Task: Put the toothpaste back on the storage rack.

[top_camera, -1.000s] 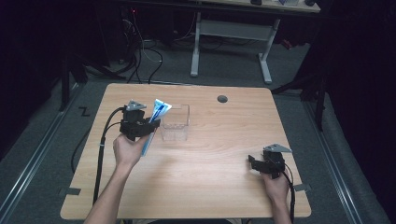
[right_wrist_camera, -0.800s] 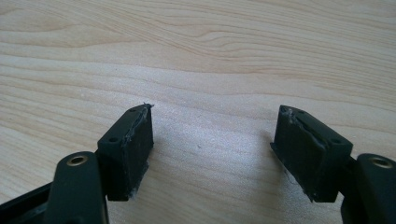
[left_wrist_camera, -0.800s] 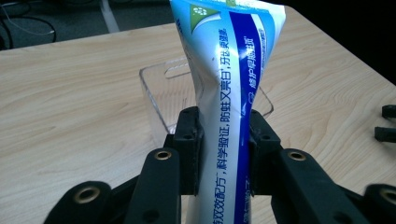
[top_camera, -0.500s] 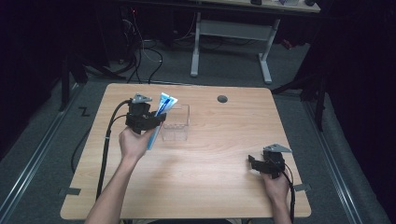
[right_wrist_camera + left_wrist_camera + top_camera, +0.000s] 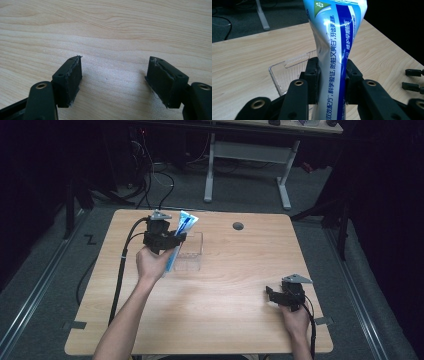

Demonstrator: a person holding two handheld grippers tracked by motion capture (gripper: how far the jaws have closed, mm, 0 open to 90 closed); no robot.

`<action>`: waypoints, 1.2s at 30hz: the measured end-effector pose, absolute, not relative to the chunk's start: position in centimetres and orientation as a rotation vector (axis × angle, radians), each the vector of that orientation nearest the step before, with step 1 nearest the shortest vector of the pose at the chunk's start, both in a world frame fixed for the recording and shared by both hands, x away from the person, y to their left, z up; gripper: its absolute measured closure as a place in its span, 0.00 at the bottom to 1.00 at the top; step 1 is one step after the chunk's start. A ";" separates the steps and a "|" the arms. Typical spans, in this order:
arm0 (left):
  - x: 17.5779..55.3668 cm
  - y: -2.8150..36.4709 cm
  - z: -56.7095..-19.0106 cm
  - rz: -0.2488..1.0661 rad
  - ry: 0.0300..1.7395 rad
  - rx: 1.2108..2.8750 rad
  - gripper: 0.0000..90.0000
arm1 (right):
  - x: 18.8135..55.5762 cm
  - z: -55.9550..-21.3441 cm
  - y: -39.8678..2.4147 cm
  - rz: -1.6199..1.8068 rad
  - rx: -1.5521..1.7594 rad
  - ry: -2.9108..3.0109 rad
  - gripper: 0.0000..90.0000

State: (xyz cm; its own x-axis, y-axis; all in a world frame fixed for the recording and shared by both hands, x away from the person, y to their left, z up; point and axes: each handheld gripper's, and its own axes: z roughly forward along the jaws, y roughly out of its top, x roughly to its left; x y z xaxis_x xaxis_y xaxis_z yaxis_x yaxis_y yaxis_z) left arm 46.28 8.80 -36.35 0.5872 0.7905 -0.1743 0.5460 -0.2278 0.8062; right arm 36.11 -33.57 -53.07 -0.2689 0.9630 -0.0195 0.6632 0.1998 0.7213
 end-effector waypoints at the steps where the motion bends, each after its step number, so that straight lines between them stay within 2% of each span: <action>1: 46.4 8.7 -36.3 0.343 1.075 1.915 0.78 | 36.1 -53.1 -33.6 0.837 1.510 2.007 0.32; 21: 49.4 6.1 -36.0 0.384 1.074 1.897 0.78 | 36.1 -53.1 -33.6 0.837 1.510 2.007 0.32; 36: 50.2 6.0 -35.2 0.426 1.075 1.843 0.79 | 36.1 -53.1 -33.6 0.837 1.510 2.007 0.32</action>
